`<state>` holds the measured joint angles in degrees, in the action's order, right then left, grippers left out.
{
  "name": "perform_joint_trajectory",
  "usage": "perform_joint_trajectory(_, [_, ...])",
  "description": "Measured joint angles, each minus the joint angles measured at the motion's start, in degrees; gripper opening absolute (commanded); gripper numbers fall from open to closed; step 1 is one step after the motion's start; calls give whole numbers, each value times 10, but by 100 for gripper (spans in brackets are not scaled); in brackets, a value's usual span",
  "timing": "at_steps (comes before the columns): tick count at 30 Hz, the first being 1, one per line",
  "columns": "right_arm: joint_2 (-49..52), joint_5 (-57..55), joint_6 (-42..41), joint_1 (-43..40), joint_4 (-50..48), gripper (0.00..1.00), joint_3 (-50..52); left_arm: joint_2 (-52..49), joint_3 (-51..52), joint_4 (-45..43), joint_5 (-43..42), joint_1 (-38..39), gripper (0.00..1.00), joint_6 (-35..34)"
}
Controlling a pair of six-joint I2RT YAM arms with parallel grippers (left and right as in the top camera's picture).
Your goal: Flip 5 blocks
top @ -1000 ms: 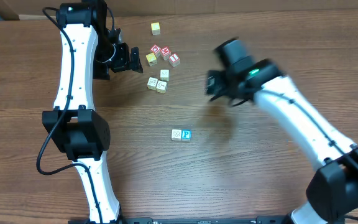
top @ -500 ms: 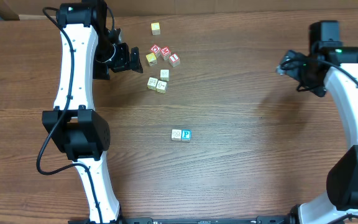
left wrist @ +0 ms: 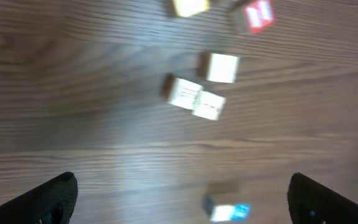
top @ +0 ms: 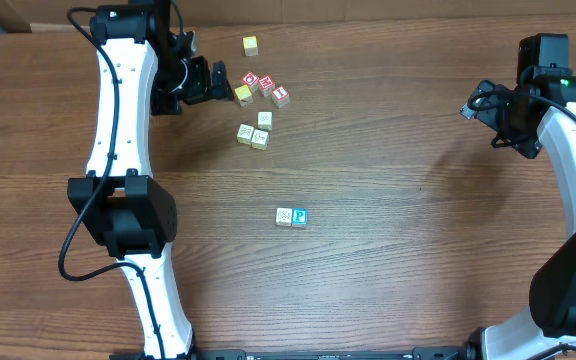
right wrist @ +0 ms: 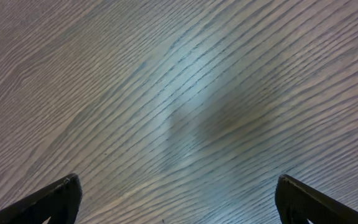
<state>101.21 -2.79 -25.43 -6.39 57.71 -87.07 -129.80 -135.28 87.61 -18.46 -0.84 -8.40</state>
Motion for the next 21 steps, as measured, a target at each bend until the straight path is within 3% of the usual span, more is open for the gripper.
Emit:
perform_joint_trajectory(7, [0,0,0,0,0,100,0,0,0,22,-80,22,100,-2])
perform_joint_trajectory(8, [0,0,0,0,0,100,0,0,0,20,-83,30,93,-2])
perform_joint_trajectory(11, [0,0,0,0,0,100,0,0,0,6,-91,63,19,-8])
perform_joint_trajectory(12, [0,0,0,0,0,100,0,0,0,-3,-92,76,4,-10])
perform_joint_trajectory(16, [0,0,0,0,0,100,0,0,0,-21,-49,123,7,-44])
perform_joint_trajectory(17, [0,0,0,0,0,100,0,0,0,-21,-20,138,25,-57])
perform_joint_trajectory(18, [0,0,0,0,0,100,0,0,0,-22,5,151,53,-66])
perform_joint_trajectory(19, [0,0,0,0,0,100,0,0,0,-23,29,163,62,-76])
perform_joint_trajectory(21, [0,0,0,0,0,100,0,0,0,-24,85,189,68,-94])
